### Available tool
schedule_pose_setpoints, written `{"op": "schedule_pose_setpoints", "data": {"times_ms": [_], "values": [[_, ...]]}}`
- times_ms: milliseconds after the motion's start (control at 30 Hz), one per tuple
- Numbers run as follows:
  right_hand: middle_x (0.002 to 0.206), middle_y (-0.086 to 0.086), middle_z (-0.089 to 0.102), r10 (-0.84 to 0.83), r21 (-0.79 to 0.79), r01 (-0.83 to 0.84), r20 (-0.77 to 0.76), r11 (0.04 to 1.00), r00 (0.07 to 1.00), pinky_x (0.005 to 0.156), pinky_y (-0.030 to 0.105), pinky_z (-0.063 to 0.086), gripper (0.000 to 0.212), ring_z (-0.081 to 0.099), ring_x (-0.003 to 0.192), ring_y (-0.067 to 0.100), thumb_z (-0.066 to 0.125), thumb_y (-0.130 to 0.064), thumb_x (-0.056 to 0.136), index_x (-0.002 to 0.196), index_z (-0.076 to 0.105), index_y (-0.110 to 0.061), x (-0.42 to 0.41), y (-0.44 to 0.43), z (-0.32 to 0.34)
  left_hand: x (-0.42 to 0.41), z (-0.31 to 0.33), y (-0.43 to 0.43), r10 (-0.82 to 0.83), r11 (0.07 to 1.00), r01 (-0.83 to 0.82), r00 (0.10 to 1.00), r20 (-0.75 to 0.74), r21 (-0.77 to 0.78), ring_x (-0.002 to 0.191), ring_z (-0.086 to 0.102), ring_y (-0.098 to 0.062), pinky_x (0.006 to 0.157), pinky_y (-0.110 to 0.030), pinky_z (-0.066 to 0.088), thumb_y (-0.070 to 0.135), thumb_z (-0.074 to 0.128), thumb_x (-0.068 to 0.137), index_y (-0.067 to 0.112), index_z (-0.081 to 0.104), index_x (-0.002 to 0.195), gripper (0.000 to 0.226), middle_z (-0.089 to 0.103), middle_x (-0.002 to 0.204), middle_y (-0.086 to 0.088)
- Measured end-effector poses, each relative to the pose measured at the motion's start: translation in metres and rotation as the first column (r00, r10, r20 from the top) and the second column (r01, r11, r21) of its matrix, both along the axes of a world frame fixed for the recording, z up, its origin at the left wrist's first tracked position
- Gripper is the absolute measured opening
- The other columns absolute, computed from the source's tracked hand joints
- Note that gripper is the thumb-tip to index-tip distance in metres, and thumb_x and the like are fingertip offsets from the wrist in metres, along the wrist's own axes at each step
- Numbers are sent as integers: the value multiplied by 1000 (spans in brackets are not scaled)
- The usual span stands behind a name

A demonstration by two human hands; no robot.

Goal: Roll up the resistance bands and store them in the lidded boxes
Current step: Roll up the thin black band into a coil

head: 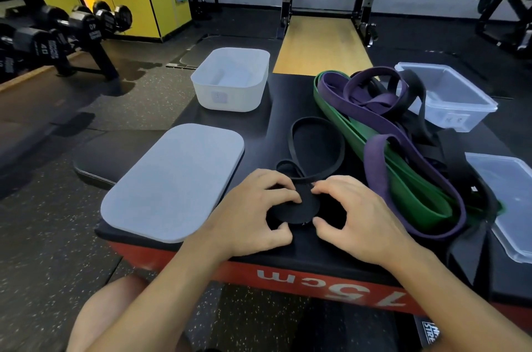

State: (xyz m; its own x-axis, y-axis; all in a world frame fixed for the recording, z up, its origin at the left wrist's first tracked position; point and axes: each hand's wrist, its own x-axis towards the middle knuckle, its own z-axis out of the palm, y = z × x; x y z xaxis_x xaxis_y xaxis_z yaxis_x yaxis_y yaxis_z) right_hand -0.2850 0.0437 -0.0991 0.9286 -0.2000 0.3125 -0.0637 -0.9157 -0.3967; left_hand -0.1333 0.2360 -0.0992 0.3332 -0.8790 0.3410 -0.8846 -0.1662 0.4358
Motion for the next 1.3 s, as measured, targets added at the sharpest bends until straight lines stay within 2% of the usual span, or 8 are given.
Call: {"op": "schedule_pose_setpoints", "data": {"times_ms": [200, 400, 600, 767, 867, 1033, 1167, 1300], "values": [[117, -18, 66, 23, -62, -21, 39, 998, 999, 99, 20, 46, 53, 56, 116, 0, 64, -60, 84, 124, 71, -26, -3, -1, -2, 1, -2, -2, 42, 999, -40, 998, -57, 30, 116, 42, 1, 93, -18, 42, 71, 76, 77, 40, 67, 116, 51, 42, 120, 22], [114, -13, 71, 91, -110, -81, 84, 991, 992, 99, 23, 49, 45, 60, 112, 6, 66, -52, 89, 119, 76, -20, -3, -1, -3, 0, -1, -3, 75, 996, -70, 992, 105, -48, 116, 52, -8, 98, -33, 47, 48, 72, 75, 29, 76, 109, 39, 65, 116, 21], [110, -13, 71, 146, -88, -135, 126, 987, 981, 97, 32, 52, 23, 61, 109, 6, 60, -21, 98, 114, 76, -20, -1, -4, -2, -1, 0, -4, -49, 999, 46, 992, 112, 30, 112, 53, -8, 98, -32, 46, 29, 68, 80, 36, 75, 125, 46, 60, 121, 19], [108, -26, 67, 26, 126, -35, 79, 991, 997, 97, 30, 51, 32, 60, 112, 0, 61, -19, 100, 128, 58, -35, 1, -8, -2, -1, 3, -5, -62, 996, 52, 985, 163, 69, 114, 52, -10, 94, -37, 47, 31, 64, 83, 40, 73, 127, 46, 58, 122, 18], [106, -23, 61, 30, 51, -33, 49, 998, 998, 92, 31, 51, 48, 55, 107, 3, 68, -23, 97, 141, 56, -34, 9, -7, -4, -2, 3, -5, -63, 996, 50, 982, 176, 78, 113, 51, -11, 92, -40, 47, 32, 62, 83, 40, 71, 127, 46, 57, 122, 17], [91, -13, 58, -62, -124, 63, 12, 990, 998, 76, 39, 51, 13, 52, 94, 13, 69, -31, 95, 108, 68, -31, 29, -12, 9, 0, 2, -6, -72, 993, 56, 983, 169, 99, 121, 47, -9, 100, -39, 44, 47, 58, 96, 44, 68, 128, 33, 54, 132, 22], [83, -8, 56, -236, 100, 228, 78, 968, 968, 77, 42, 49, 9, 54, 82, 16, 68, -27, 96, 94, 60, -29, 52, -28, 27, 1, 1, -7, -76, 991, 54, 979, 187, 118, 122, 46, -9, 100, -39, 44, 53, 47, 106, 44, 66, 130, 32, 53, 136, 25], [99, 2, 61, -401, 173, 379, 117, 909, 908, 87, 48, 48, 3, 58, 97, 26, 59, -18, 101, 103, 61, -18, 75, -40, 43, 0, 2, -7, -72, 990, 45, 977, 199, 136, 123, 43, -6, 102, -36, 43, 54, 44, 107, 46, 64, 132, 32, 52, 141, 27]]}}
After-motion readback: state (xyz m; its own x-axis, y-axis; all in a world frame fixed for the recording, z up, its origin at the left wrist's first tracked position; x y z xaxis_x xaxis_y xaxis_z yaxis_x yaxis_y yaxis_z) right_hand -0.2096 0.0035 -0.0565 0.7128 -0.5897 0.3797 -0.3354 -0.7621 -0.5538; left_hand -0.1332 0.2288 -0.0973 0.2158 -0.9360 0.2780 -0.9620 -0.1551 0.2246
